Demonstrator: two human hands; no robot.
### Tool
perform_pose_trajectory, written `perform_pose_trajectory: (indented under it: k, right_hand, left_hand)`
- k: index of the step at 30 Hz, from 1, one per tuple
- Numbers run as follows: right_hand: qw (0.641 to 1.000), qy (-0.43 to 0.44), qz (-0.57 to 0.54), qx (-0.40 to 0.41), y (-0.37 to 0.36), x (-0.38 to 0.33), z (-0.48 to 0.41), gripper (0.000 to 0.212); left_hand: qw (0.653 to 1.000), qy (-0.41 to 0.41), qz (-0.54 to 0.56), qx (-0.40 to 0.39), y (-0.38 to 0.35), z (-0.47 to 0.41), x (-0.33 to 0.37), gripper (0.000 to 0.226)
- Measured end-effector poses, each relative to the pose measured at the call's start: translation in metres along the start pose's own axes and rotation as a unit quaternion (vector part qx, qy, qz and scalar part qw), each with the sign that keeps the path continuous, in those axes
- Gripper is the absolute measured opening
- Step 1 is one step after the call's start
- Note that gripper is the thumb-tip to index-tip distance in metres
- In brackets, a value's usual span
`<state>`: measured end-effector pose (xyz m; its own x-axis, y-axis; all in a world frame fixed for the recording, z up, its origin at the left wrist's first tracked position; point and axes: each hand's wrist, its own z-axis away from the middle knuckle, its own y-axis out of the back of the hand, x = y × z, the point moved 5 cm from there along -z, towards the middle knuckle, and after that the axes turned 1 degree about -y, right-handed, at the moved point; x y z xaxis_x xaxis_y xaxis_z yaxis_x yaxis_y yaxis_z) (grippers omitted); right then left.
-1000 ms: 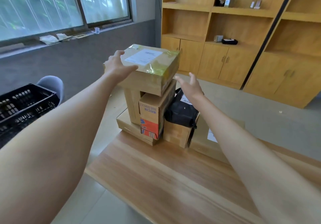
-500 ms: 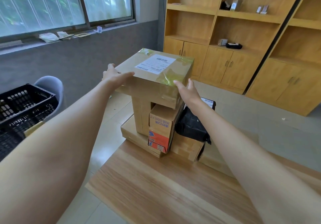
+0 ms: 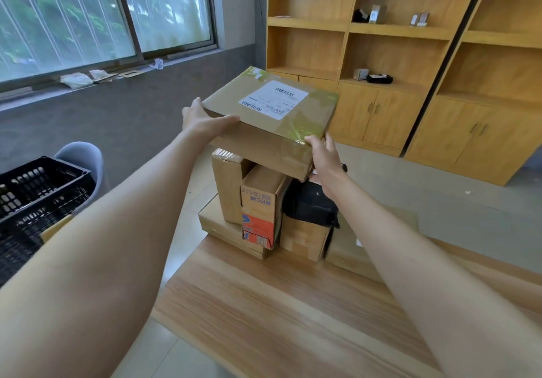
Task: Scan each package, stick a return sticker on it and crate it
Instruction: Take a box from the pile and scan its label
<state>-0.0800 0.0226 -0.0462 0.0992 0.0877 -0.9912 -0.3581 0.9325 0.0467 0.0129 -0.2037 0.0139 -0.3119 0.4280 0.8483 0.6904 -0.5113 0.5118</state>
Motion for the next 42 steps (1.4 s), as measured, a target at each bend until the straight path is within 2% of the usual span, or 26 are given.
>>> perform_pose_trajectory:
  k: [3, 11, 14, 17, 19, 24, 26, 30, 37, 42]
  right_hand:
    - [0.999, 0.016, 0.009, 0.042, 0.051, -0.004, 0.016, 0.073]
    - [0.989, 0.012, 0.015, 0.145, 0.213, 0.02, 0.097, 0.074]
    - [0.984, 0.0, 0.01, 0.178, 0.265, 0.043, 0.131, 0.07]
    - [0.979, -0.029, 0.011, 0.202, 0.301, 0.072, 0.163, 0.081]
    - [0.974, -0.048, 0.003, 0.22, 0.321, 0.098, 0.18, 0.082]
    - [0.967, -0.112, -0.009, 0.228, 0.346, 0.174, 0.213, 0.066]
    - [0.963, -0.151, -0.011, 0.224, 0.348, 0.206, 0.223, 0.067]
    - [0.953, -0.204, -0.029, 0.222, 0.346, 0.261, 0.239, 0.048]
    - [0.934, -0.237, -0.081, 0.254, 0.345, 0.31, 0.257, 0.062]
    - [0.919, -0.26, -0.081, 0.284, 0.356, 0.328, 0.269, 0.068]
  left_hand:
    - [1.0, 0.007, 0.006, -0.026, -0.024, 0.026, 0.022, 0.096]
    - [0.986, 0.014, 0.089, -0.141, -0.132, 0.128, 0.072, 0.086]
    - [0.979, 0.018, 0.087, -0.185, -0.177, 0.171, 0.08, 0.084]
    - [0.972, 0.035, 0.062, -0.225, -0.217, 0.215, 0.072, 0.073]
    - [0.966, 0.046, 0.028, -0.252, -0.241, 0.241, 0.058, 0.079]
    - [0.951, 0.083, -0.017, -0.298, -0.285, 0.298, 0.002, 0.084]
    - [0.944, 0.11, -0.028, -0.311, -0.295, 0.317, -0.023, 0.087]
    - [0.929, 0.155, -0.048, -0.331, -0.308, 0.344, -0.068, 0.111]
    - [0.936, 0.138, -0.047, -0.319, -0.32, 0.367, -0.101, 0.086]
    - [0.938, 0.123, -0.062, -0.319, -0.33, 0.384, -0.11, 0.085]
